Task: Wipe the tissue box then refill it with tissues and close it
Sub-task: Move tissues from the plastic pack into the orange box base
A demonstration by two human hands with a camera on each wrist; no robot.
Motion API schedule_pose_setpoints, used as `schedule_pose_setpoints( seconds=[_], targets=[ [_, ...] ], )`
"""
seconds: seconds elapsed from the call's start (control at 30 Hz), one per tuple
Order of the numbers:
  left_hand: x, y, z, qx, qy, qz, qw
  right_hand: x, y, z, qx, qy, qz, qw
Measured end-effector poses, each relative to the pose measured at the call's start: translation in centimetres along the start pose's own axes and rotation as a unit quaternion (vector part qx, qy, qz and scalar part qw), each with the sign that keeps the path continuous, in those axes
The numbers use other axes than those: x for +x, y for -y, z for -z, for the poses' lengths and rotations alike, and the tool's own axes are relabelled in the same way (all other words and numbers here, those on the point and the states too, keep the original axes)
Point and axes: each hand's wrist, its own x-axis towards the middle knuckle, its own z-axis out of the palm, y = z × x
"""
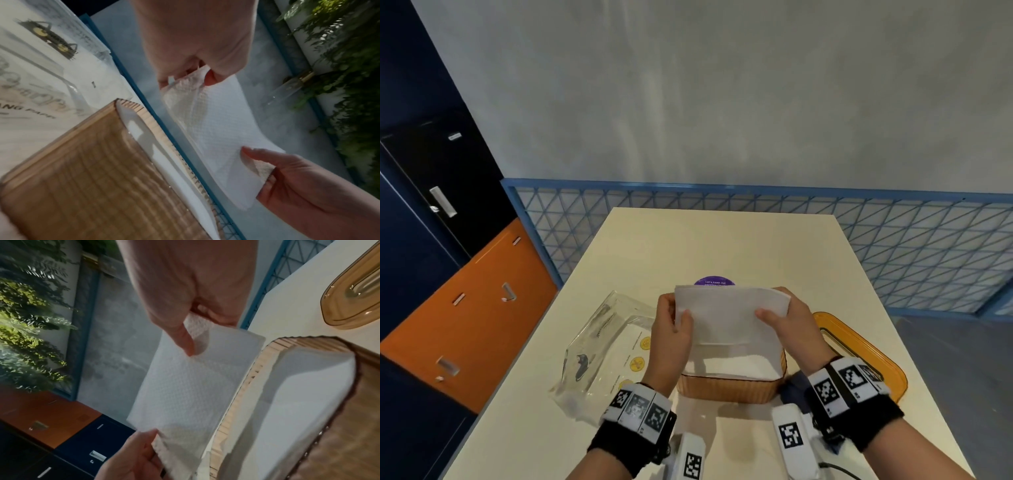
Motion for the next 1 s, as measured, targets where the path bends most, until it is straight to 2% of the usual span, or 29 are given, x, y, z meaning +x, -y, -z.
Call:
schedule_pose_setpoints(
  seconds=[0.07,0.23,0.5,0.57,0.63,0.67,0.73,0.8,0.87,0.93,1.0],
  targets=[
    [0.3,0.3,-0.1,0.074,-0.004,0.013,0.997,0.4,-0.8,0.0,-0.030,-0.002,-0.042,0.999],
    [1.3,2.1,-0.2,0.255,0.096,0.100,0.957,0.7,-2.5,-1.0,-0.143,0.021,-0.080,0.986],
    [1.2,2.5,-1.1,0.418,0.111,0.071,0.899,0.8,-3.6,-2.1,-0.214,0.024,-0.062,0.975],
    [1.0,2.6,-1.2,0.474,0.105,0.033,0.873,0.6,-3.3,-2.1,-0.247,0.034,-0.051,0.967],
    [1.0,2.5,-0.9,0.540,0.091,-0.050,0.835,0.1,-3.0,-2.0,-0.328,0.032,-0.004,0.944],
    [1.1,2.3,-0.7,0.540,0.095,-0.101,0.830,-0.3,-2.9,-2.0,-0.377,0.017,0.042,0.925],
    [1.4,2.1,-0.4,0.509,0.154,-0.184,0.827,-0.9,-3.0,-1.8,-0.419,-0.001,0.152,0.895],
    [1.3,1.7,-0.2,0.494,0.255,-0.200,0.807,-1.4,-3.2,-1.8,-0.408,0.032,0.219,0.886],
    [1.0,1.5,-0.1,0.500,0.338,-0.147,0.784,-2.0,-3.2,-1.9,-0.407,0.116,0.212,0.881],
    [0.8,1.6,-0.2,0.505,0.368,-0.114,0.772,-2.3,-3.5,-1.8,-0.423,0.186,0.160,0.872],
    [0.9,1.6,-0.3,0.509,0.379,-0.115,0.764,-2.0,-3.9,-1.8,-0.440,0.207,0.129,0.864]
  ],
)
